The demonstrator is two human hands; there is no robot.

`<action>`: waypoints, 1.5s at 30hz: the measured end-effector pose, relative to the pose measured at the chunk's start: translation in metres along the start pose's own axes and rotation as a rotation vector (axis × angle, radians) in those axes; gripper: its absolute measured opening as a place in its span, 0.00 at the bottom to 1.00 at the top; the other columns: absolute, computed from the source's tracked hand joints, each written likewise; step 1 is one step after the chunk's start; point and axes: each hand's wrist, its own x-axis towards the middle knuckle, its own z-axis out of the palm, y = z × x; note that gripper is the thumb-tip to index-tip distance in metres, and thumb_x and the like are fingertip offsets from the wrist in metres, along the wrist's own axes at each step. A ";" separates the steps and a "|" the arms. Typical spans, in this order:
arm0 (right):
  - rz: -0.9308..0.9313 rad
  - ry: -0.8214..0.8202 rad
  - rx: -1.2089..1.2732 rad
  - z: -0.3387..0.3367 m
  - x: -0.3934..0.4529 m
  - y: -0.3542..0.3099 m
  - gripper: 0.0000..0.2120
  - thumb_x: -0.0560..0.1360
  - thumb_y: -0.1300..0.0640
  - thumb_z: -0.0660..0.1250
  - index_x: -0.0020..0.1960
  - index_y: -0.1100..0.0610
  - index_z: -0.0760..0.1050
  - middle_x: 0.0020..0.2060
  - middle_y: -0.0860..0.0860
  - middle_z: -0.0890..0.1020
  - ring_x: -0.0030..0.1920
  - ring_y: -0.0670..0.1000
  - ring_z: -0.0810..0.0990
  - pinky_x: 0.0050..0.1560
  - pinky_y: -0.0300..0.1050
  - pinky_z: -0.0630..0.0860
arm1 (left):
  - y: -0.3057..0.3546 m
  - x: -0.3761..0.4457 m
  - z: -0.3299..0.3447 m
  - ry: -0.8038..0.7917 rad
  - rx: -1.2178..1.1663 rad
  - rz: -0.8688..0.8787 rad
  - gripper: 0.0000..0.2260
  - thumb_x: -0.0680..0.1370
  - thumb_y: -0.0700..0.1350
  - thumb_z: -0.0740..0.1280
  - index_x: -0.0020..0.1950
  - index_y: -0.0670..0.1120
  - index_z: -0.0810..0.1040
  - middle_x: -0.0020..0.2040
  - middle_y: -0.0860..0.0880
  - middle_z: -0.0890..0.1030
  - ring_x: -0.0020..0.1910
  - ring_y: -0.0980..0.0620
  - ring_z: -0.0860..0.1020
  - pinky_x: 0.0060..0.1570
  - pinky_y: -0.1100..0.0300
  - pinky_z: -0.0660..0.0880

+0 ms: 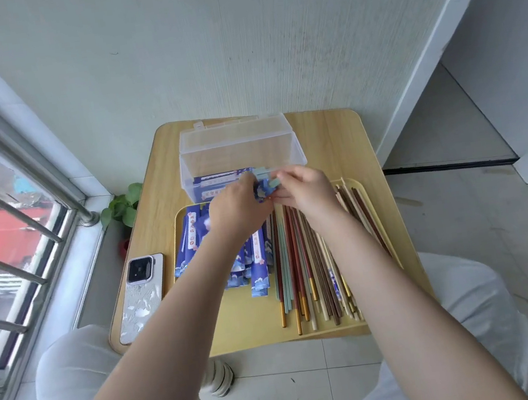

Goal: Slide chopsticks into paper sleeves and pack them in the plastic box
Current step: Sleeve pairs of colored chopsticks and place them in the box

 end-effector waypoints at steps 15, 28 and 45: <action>0.002 0.094 -0.417 0.050 0.100 -0.018 0.10 0.84 0.58 0.59 0.57 0.61 0.78 0.48 0.55 0.83 0.45 0.54 0.85 0.51 0.51 0.83 | -0.057 0.028 0.030 -0.072 0.267 -0.051 0.37 0.80 0.56 0.61 0.82 0.42 0.47 0.82 0.44 0.50 0.81 0.44 0.43 0.78 0.46 0.37; -0.205 0.099 -0.746 0.011 0.056 -0.016 0.12 0.82 0.61 0.58 0.61 0.59 0.76 0.58 0.53 0.80 0.54 0.50 0.78 0.50 0.39 0.69 | -0.037 0.008 0.024 0.123 0.070 -0.078 0.16 0.79 0.48 0.64 0.65 0.44 0.73 0.64 0.43 0.72 0.63 0.42 0.71 0.59 0.52 0.68; 0.110 -0.101 -0.700 -0.029 -0.039 0.062 0.09 0.81 0.56 0.59 0.49 0.53 0.79 0.38 0.50 0.84 0.32 0.48 0.82 0.36 0.44 0.79 | -0.026 -0.042 0.043 -0.166 -0.005 -0.289 0.11 0.83 0.49 0.61 0.55 0.42 0.76 0.47 0.45 0.81 0.43 0.45 0.79 0.38 0.53 0.76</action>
